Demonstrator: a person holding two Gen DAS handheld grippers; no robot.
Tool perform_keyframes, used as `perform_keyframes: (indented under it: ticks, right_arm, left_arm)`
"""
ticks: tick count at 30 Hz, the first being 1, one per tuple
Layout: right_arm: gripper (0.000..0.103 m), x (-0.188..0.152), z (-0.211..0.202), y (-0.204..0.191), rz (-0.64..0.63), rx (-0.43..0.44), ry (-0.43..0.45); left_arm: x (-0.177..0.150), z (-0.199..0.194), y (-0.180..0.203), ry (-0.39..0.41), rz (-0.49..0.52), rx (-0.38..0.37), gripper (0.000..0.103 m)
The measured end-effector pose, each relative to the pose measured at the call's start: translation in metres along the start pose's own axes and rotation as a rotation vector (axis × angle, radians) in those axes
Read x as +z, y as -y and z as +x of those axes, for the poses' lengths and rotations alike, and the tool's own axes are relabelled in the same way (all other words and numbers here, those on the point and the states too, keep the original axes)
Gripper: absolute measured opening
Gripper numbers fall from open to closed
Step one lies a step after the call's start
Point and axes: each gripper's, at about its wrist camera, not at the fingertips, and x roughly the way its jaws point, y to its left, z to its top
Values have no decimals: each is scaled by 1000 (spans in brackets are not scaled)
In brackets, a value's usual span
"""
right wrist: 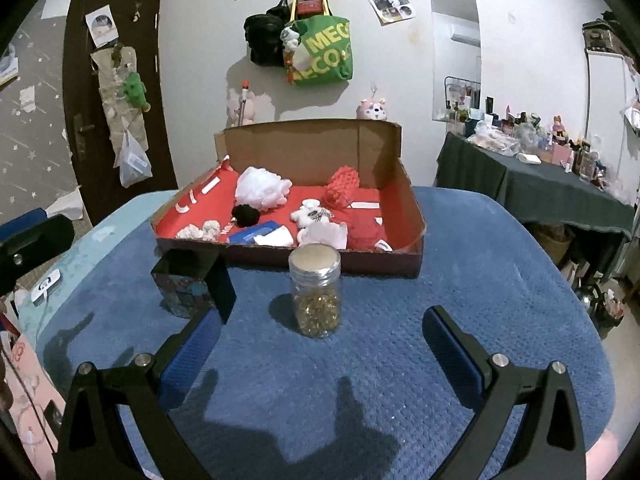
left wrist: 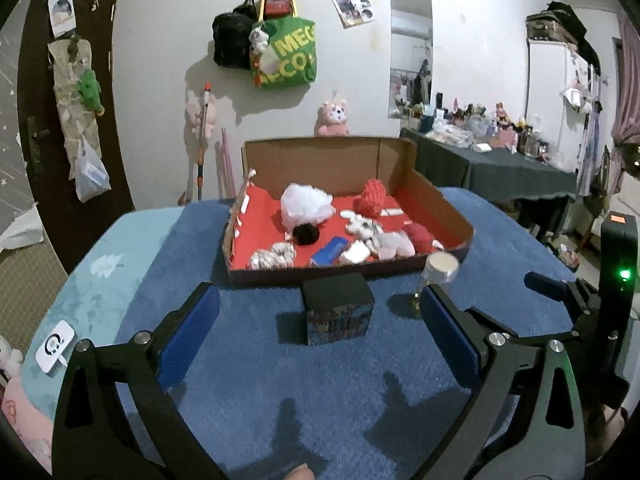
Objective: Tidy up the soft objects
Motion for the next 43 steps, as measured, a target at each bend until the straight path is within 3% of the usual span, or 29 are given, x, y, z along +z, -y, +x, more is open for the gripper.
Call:
perform_keyframes:
  ticks: [10, 15, 20, 43]
  right_arm:
    - [103, -26, 63, 10, 12, -25, -185]
    - [103, -36, 78, 10, 3, -47, -227]
    - [103, -42, 88, 18, 34, -56, -265]
    - [103, -42, 88, 20, 31, -63, -269]
  left_arm:
    - [-63, 109, -7, -269, -69, 17, 102]
    - [-78, 125, -7, -320, -73, 44, 102]
    - [-82, 127, -7, -321, -54, 62, 103]
    - [-81, 133, -9, -322, -63, 64, 103]
